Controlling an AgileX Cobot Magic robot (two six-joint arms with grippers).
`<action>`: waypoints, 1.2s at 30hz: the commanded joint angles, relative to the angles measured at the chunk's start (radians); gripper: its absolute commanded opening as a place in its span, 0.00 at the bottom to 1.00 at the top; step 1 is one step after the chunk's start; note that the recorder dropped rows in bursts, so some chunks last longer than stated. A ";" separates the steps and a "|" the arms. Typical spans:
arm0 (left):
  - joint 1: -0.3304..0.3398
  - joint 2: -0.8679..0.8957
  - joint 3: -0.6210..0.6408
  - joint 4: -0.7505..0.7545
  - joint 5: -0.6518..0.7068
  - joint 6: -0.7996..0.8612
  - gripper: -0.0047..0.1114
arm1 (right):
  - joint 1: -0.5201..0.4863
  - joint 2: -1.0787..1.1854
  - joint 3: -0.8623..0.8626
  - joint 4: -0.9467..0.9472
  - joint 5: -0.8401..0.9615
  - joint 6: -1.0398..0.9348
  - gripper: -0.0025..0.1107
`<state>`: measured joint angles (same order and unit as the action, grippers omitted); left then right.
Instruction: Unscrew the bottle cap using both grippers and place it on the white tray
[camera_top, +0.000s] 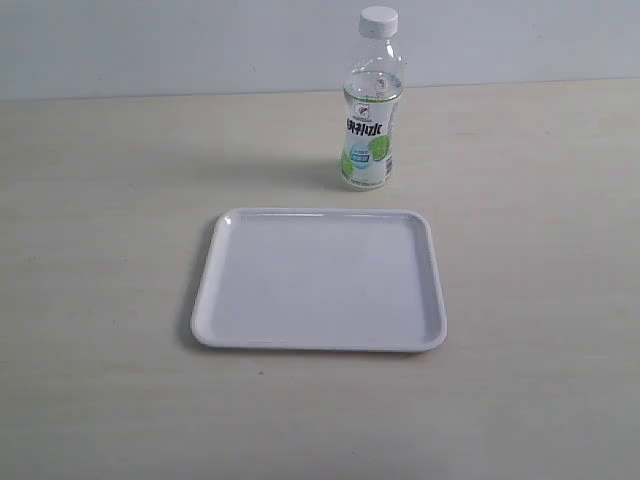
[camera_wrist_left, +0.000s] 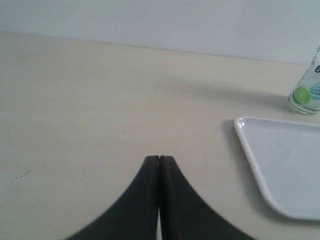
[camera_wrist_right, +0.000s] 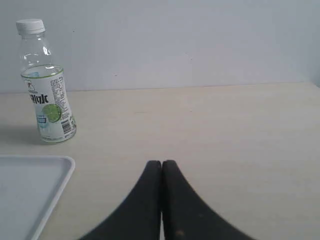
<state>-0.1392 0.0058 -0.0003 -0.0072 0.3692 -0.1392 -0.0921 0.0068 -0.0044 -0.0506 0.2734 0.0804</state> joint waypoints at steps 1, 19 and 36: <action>0.001 -0.006 0.000 -0.008 -0.003 0.006 0.04 | -0.006 -0.007 0.004 0.000 -0.009 0.000 0.02; 0.001 -0.006 0.000 -0.206 -0.546 -0.146 0.04 | -0.006 -0.007 0.004 0.000 -0.009 0.000 0.02; 0.001 0.064 0.000 -0.191 -1.085 -0.153 0.04 | -0.006 -0.007 0.004 0.000 -0.009 0.000 0.02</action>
<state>-0.1392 0.0211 0.0014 -0.2054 -0.6140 -0.2805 -0.0921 0.0068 -0.0044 -0.0506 0.2734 0.0804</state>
